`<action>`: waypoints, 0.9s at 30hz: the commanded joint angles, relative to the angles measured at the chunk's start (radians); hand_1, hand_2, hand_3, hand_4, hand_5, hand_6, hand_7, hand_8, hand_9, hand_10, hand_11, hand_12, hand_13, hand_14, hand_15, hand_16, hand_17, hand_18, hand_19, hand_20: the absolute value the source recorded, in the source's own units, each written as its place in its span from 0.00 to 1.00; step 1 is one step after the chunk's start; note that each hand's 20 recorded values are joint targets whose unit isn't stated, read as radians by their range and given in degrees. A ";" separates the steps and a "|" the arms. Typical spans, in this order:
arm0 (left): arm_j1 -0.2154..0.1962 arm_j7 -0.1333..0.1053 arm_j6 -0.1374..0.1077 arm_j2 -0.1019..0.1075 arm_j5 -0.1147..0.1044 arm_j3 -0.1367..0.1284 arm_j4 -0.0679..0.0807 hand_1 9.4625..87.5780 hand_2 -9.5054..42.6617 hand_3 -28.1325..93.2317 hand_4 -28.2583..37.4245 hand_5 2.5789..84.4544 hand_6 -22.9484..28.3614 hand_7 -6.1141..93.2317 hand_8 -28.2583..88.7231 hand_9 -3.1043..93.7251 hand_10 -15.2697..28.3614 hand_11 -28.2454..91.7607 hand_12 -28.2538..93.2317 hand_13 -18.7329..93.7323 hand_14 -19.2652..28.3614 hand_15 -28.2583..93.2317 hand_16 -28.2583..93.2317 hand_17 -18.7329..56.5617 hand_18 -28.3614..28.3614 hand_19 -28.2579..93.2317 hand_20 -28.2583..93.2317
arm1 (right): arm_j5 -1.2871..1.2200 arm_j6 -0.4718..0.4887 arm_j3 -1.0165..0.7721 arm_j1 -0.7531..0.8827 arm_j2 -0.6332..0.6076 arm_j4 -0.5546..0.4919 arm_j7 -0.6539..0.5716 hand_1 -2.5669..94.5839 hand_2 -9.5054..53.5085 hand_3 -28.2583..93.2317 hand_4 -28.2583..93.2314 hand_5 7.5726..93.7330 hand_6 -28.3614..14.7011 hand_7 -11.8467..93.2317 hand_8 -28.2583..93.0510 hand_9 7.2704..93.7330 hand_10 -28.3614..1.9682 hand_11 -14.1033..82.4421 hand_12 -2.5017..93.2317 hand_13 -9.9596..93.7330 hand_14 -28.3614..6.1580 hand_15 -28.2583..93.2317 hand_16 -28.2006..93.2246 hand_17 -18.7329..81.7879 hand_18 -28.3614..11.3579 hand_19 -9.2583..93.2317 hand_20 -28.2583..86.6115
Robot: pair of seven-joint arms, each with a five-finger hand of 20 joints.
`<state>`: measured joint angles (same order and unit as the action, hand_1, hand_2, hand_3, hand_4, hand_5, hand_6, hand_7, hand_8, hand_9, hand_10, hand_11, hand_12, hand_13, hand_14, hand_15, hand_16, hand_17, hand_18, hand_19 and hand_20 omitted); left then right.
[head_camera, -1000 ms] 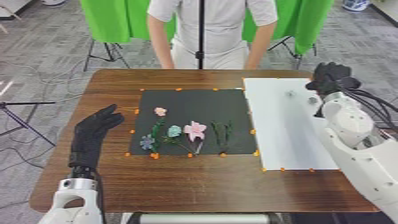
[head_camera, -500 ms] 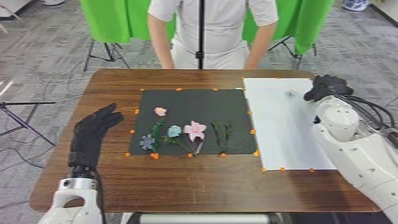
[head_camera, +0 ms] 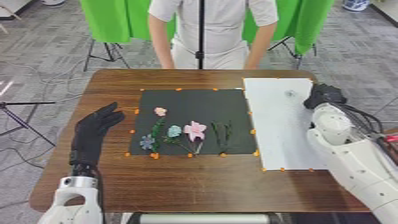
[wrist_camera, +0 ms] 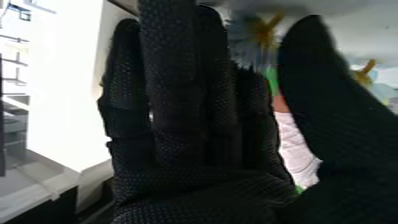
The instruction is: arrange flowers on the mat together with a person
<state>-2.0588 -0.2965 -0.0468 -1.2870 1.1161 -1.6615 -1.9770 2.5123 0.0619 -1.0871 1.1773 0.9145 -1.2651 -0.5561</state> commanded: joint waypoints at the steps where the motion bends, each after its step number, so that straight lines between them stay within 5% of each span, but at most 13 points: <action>1: -0.005 0.011 0.009 -0.004 0.001 0.001 0.006 0.16 0.25 0.78 0.05 0.60 0.57 0.16 0.20 0.56 0.69 0.38 0.35 0.55 0.80 0.36 0.24 0.37 0.73 0.29 0.40 | -0.027 -0.164 0.014 0.047 0.007 0.010 0.031 0.64 0.00 0.72 0.05 0.80 0.76 0.27 0.25 0.95 0.67 0.19 0.26 0.99 0.79 0.43 0.52 0.68 0.33 0.69 0.65; 9: -0.019 0.014 0.006 -0.003 0.002 -0.005 -0.002 0.16 0.25 0.78 0.06 0.60 0.57 0.16 0.20 0.56 0.70 0.38 0.35 0.55 0.79 0.36 0.24 0.37 0.73 0.29 0.40 | -0.104 -0.238 -0.036 0.097 -0.078 -0.261 0.068 0.68 0.00 0.73 0.05 0.88 0.74 0.27 0.28 1.00 0.70 0.19 0.29 1.00 0.78 0.52 0.49 0.68 0.29 0.72 0.68; 16: -0.017 0.019 0.010 0.000 0.003 -0.005 -0.001 0.16 0.24 0.78 0.06 0.60 0.57 0.16 0.20 0.56 0.70 0.38 0.35 0.55 0.79 0.36 0.24 0.37 0.73 0.29 0.40 | -0.196 -0.176 0.051 0.078 -0.115 -0.530 0.153 0.68 0.00 0.73 0.05 0.89 0.74 0.27 0.28 1.00 0.70 0.20 0.29 1.00 0.77 0.54 0.47 0.68 0.29 0.74 0.67; 27: -0.016 0.027 0.017 -0.003 0.004 -0.005 -0.001 0.17 0.24 0.78 0.06 0.60 0.57 0.16 0.20 0.56 0.70 0.38 0.35 0.55 0.80 0.36 0.24 0.38 0.74 0.31 0.41 | -0.210 -0.031 0.425 -0.113 -0.088 -0.517 0.218 0.68 0.00 0.72 0.04 0.88 0.74 0.26 0.28 1.00 0.70 0.19 0.30 1.00 0.78 0.54 0.49 0.67 0.29 0.74 0.67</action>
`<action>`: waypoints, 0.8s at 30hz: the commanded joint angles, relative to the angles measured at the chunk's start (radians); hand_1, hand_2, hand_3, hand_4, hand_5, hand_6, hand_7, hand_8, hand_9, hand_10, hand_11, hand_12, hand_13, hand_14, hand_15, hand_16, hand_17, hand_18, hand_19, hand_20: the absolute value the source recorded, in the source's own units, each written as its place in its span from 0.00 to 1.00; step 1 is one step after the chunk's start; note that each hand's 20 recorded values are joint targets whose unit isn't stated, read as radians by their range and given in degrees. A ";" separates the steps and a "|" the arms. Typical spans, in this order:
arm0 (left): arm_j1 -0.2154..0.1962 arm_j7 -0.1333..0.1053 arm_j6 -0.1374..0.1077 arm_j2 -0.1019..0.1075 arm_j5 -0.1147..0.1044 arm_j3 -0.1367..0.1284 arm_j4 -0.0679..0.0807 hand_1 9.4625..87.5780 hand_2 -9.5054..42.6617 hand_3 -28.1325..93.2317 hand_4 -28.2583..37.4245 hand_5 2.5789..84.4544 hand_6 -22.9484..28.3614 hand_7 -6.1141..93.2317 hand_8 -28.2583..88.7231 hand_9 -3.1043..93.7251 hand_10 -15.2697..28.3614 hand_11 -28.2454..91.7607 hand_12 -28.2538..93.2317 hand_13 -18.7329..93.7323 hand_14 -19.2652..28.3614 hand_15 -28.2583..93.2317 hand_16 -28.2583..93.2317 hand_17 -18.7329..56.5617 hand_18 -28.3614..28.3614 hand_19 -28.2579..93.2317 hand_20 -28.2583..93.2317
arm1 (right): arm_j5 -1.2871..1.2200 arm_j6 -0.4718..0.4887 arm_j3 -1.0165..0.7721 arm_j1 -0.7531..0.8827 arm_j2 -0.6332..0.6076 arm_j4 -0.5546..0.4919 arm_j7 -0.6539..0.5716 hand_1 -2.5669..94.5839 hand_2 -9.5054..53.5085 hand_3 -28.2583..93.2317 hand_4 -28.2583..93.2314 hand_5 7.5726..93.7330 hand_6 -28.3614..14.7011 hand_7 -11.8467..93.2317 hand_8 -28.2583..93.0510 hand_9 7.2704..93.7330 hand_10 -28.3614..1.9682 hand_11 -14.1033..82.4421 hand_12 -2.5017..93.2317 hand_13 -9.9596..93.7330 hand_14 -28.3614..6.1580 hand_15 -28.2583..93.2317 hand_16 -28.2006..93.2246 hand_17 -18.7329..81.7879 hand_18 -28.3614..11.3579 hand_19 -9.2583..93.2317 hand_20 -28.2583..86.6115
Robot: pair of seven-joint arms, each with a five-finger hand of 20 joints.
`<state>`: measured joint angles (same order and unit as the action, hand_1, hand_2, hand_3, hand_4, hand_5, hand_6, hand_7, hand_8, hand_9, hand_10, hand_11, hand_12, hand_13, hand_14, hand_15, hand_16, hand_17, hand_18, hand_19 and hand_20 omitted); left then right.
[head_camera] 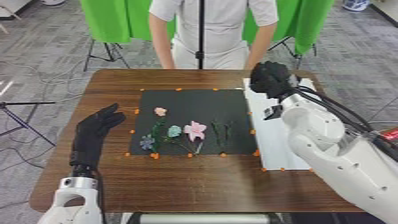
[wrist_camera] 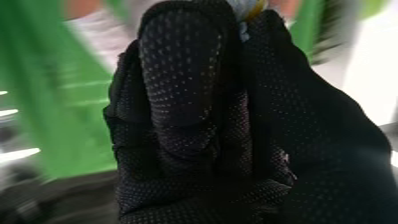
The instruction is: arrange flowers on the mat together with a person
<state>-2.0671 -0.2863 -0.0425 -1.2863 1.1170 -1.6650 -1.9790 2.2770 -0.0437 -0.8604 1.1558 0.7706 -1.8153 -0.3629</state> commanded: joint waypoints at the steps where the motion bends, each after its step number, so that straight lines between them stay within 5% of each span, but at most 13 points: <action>1: -0.005 0.019 0.015 -0.003 0.003 0.000 0.002 0.17 0.25 0.78 0.06 0.60 0.57 0.16 0.20 0.56 0.70 0.38 0.35 0.55 0.80 0.36 0.24 0.38 0.74 0.31 0.41 | 0.027 0.094 0.216 -0.102 0.060 0.040 0.025 0.68 0.00 0.72 0.04 0.88 0.74 0.26 0.28 1.00 0.70 0.19 0.30 1.00 0.78 0.54 0.49 0.67 0.29 0.74 0.67; 16: 0.011 0.023 0.026 0.011 0.003 -0.005 0.010 0.16 0.24 0.78 0.06 0.60 0.57 0.16 0.20 0.56 0.70 0.38 0.35 0.54 0.80 0.36 0.25 0.37 0.75 0.32 0.41 | 0.028 0.170 0.258 -0.112 0.066 0.059 0.031 0.65 0.00 0.71 0.04 0.83 0.75 0.25 0.27 0.94 0.69 0.17 0.29 1.00 0.78 0.51 0.55 0.64 0.29 0.73 0.68; 19: 0.008 0.029 0.046 0.005 0.007 -0.006 0.010 0.16 0.24 0.78 0.06 0.60 0.57 0.16 0.20 0.56 0.70 0.38 0.35 0.54 0.80 0.36 0.25 0.37 0.75 0.32 0.41 | 0.025 0.182 0.252 -0.103 0.051 0.046 0.025 0.62 0.00 0.71 0.05 0.81 0.74 0.25 0.26 0.89 0.67 0.21 0.25 1.00 0.78 0.51 0.55 0.63 0.28 0.73 0.68; 24: 0.008 0.026 0.043 0.008 0.006 -0.008 0.011 0.16 0.24 0.78 0.07 0.60 0.57 0.16 0.20 0.55 0.69 0.38 0.35 0.54 0.81 0.37 0.25 0.37 0.75 0.32 0.41 | 0.035 0.192 0.248 -0.106 0.060 0.057 0.025 0.54 0.00 0.78 0.04 0.76 0.74 0.25 0.23 0.83 0.63 0.26 0.17 0.99 0.78 0.51 0.55 0.62 0.27 0.73 0.68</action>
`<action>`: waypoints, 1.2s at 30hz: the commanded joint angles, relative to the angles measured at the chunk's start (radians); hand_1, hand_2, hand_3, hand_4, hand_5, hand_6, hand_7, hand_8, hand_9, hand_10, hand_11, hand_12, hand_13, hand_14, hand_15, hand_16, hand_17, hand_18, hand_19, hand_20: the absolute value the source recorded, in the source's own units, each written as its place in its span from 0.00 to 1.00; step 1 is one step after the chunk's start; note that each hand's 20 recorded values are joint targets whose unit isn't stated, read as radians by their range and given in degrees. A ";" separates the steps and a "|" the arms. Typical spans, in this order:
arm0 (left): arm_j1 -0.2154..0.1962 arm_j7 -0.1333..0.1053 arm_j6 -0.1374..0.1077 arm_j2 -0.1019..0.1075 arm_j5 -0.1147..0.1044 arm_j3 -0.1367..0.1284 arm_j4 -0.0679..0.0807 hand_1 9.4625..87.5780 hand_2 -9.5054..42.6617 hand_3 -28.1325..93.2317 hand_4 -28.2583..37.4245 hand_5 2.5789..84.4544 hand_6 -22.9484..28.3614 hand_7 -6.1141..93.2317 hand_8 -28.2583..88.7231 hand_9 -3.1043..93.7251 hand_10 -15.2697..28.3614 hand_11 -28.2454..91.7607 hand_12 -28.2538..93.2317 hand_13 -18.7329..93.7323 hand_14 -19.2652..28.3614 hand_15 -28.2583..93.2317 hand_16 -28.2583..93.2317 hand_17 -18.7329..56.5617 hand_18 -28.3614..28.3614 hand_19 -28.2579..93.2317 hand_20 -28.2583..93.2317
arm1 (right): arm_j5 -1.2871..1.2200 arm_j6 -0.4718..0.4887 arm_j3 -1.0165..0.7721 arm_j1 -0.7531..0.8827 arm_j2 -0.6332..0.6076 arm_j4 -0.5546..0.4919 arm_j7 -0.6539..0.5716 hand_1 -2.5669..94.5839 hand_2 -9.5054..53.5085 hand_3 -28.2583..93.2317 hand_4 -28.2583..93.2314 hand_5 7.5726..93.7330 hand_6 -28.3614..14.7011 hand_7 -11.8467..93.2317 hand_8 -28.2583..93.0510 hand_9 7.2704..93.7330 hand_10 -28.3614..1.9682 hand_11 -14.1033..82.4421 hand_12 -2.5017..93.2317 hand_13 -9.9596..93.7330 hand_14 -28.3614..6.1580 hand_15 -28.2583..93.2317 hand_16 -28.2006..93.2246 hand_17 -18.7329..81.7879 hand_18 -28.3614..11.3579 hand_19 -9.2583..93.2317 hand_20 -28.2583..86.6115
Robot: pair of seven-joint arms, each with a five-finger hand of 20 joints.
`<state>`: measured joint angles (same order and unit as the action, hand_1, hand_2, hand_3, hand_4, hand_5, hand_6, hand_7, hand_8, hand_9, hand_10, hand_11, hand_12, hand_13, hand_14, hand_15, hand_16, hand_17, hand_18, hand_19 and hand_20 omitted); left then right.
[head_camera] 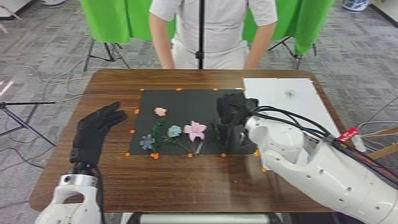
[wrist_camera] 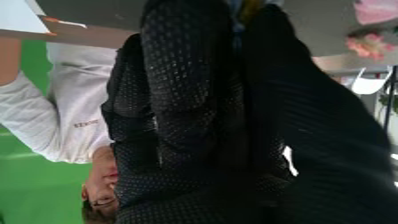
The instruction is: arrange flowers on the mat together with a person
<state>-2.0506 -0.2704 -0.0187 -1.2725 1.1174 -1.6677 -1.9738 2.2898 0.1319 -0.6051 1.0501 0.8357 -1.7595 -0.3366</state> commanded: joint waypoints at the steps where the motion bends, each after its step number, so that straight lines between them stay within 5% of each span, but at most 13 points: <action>1: -0.007 0.010 0.018 -0.006 0.005 -0.006 0.006 0.16 0.24 0.78 0.07 0.60 0.57 0.16 0.20 0.55 0.69 0.38 0.35 0.54 0.81 0.37 0.25 0.36 0.75 0.32 0.41 | 0.024 0.017 -0.006 0.000 -0.005 0.001 -0.001 0.53 0.00 0.79 0.04 0.75 0.75 0.25 0.22 0.82 0.63 0.26 0.17 0.99 0.78 0.51 0.55 0.62 0.27 0.73 0.68; 5: -0.005 0.009 0.020 -0.006 0.006 -0.004 0.006 0.16 0.23 0.78 0.07 0.59 0.56 0.16 0.20 0.55 0.69 0.38 0.35 0.54 0.81 0.37 0.25 0.36 0.75 0.32 0.41 | 0.027 0.024 -0.004 -0.003 0.000 0.004 -0.003 0.50 0.00 0.82 0.03 0.71 0.75 0.25 0.15 0.79 0.61 0.26 0.16 0.99 0.77 0.51 0.54 0.62 0.27 0.74 0.68; 28: -0.027 0.007 0.011 -0.017 0.008 -0.012 -0.005 0.17 0.22 0.78 0.08 0.59 0.56 0.16 0.20 0.55 0.69 0.38 0.35 0.53 0.81 0.37 0.26 0.35 0.76 0.32 0.41 | -0.002 0.108 -0.040 0.011 -0.001 -0.004 0.003 0.45 0.00 0.81 0.04 0.60 0.80 0.26 0.13 0.71 0.50 0.24 0.13 0.97 0.72 0.50 0.54 0.59 0.21 0.74 0.68; 36: -0.029 0.006 0.010 -0.021 0.010 -0.011 -0.007 0.17 0.23 0.78 0.08 0.59 0.56 0.16 0.20 0.55 0.69 0.38 0.35 0.53 0.81 0.37 0.26 0.34 0.76 0.32 0.41 | -0.065 0.045 -0.307 0.175 -0.017 -0.155 -0.035 0.43 0.00 0.80 0.04 0.56 0.80 0.25 0.13 0.68 0.47 0.23 0.12 0.97 0.70 0.49 0.53 0.59 0.21 0.74 0.67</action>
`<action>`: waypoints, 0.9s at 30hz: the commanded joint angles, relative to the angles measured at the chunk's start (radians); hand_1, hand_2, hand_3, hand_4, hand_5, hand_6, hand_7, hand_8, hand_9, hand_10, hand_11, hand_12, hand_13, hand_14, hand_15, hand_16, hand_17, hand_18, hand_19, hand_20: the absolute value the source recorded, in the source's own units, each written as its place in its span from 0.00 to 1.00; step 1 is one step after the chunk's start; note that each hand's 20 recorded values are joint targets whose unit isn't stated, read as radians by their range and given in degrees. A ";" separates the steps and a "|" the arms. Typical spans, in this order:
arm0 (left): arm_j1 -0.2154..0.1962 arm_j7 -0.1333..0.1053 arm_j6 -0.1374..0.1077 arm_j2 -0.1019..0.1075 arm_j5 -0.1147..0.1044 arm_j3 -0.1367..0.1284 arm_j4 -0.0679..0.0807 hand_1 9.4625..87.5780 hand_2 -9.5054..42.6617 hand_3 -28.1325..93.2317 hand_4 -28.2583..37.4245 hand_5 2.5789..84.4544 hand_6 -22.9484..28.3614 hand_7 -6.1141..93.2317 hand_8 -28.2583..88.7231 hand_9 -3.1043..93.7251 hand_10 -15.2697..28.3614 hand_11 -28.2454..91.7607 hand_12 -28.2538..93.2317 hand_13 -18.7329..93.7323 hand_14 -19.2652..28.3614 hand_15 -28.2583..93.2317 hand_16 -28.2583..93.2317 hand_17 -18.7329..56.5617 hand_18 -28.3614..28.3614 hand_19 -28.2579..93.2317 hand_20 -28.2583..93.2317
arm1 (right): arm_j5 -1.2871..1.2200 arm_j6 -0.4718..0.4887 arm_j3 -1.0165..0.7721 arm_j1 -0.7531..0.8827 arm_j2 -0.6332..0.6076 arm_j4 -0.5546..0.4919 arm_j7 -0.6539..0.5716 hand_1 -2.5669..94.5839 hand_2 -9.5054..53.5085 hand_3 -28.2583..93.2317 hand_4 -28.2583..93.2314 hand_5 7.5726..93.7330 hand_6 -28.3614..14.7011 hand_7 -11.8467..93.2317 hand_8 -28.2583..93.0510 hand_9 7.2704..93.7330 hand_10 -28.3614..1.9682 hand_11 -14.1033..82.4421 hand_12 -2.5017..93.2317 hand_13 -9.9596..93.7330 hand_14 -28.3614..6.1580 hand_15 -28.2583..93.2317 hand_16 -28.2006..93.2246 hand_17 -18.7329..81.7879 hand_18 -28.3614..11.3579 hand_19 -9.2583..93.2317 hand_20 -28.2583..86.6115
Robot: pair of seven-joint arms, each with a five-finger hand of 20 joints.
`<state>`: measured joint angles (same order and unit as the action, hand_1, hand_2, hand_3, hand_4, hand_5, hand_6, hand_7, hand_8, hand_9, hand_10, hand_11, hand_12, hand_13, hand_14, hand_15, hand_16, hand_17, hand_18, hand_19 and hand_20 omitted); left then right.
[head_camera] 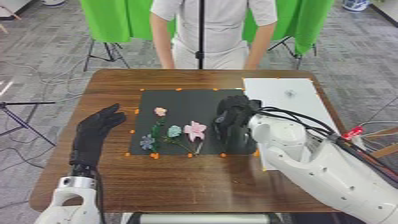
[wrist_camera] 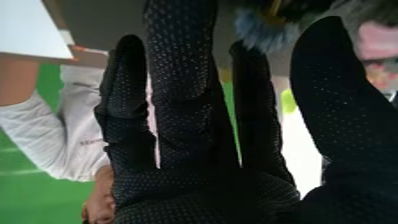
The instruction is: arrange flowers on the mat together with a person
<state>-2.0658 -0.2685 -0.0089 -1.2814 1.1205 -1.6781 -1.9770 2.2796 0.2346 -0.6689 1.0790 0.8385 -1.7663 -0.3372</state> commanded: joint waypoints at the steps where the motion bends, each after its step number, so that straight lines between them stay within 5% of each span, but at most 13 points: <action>1: -0.012 0.005 0.001 -0.012 0.005 0.000 -0.002 0.17 0.23 0.78 0.08 0.59 0.56 0.16 0.20 0.55 0.69 0.38 0.35 0.53 0.81 0.38 0.26 0.34 0.76 0.32 0.40 | -0.059 -0.061 -0.298 0.192 -0.021 -0.177 -0.031 0.42 0.00 0.80 0.04 0.56 0.80 0.25 0.13 0.68 0.46 0.23 0.12 0.97 0.70 0.48 0.53 0.59 0.20 0.74 0.67; 8: -0.019 0.009 0.009 -0.019 0.007 -0.004 -0.006 0.17 0.23 0.78 0.08 0.59 0.56 0.16 0.20 0.55 0.69 0.38 0.35 0.52 0.81 0.38 0.26 0.34 0.76 0.32 0.40 | -0.334 -0.079 -0.756 0.641 0.117 -0.374 -0.032 0.38 0.00 0.78 0.08 0.58 0.78 0.24 0.14 0.64 0.43 0.23 0.12 0.93 0.63 0.45 0.52 0.55 0.18 0.71 0.66; 10: -0.028 0.014 0.021 -0.022 0.013 -0.012 -0.011 0.17 0.23 0.78 0.08 0.59 0.56 0.16 0.20 0.55 0.69 0.38 0.35 0.52 0.81 0.38 0.26 0.34 0.76 0.32 0.40 | -0.608 -0.066 -0.915 0.775 0.231 -0.373 0.138 0.36 0.07 0.77 0.09 0.58 0.73 0.23 0.15 0.60 0.44 0.22 0.12 0.83 0.51 0.41 0.49 0.48 0.20 0.61 0.62; 14: -0.040 0.024 0.021 -0.021 0.011 -0.010 -0.013 0.17 0.23 0.78 0.08 0.59 0.56 0.16 0.20 0.54 0.69 0.38 0.35 0.52 0.81 0.37 0.26 0.34 0.76 0.31 0.40 | -1.172 -0.232 -0.892 0.905 0.319 -0.332 0.517 0.28 0.14 0.79 0.10 0.58 0.69 0.22 0.16 0.55 0.46 0.22 0.14 0.58 0.37 0.35 0.44 0.41 0.29 0.40 0.54; 18: -0.023 0.009 0.022 -0.033 0.016 0.008 -0.008 0.17 0.23 0.78 0.08 0.59 0.56 0.16 0.20 0.54 0.69 0.38 0.35 0.52 0.80 0.37 0.25 0.34 0.75 0.30 0.39 | -1.107 -0.392 -0.862 0.984 0.474 -0.331 0.718 0.17 0.20 0.83 0.09 0.49 0.70 0.20 0.16 0.47 0.50 0.20 0.13 0.44 0.47 0.31 0.38 0.39 0.33 0.22 0.50; 27: -0.032 0.004 0.014 -0.034 0.011 0.016 -0.008 0.17 0.23 0.78 0.07 0.59 0.56 0.16 0.20 0.54 0.69 0.38 0.35 0.52 0.80 0.36 0.25 0.35 0.74 0.30 0.39 | -1.129 -0.392 -0.846 1.025 0.514 -0.300 0.812 0.06 0.20 0.89 0.06 0.32 0.73 0.20 0.16 0.33 0.64 0.18 0.11 0.33 0.63 0.28 0.31 0.35 0.42 0.10 0.47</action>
<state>-2.0878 -0.2621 0.0035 -1.3021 1.1319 -1.6735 -1.9895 1.2968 -0.2277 -1.5545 2.0585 1.3232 -2.0900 0.3113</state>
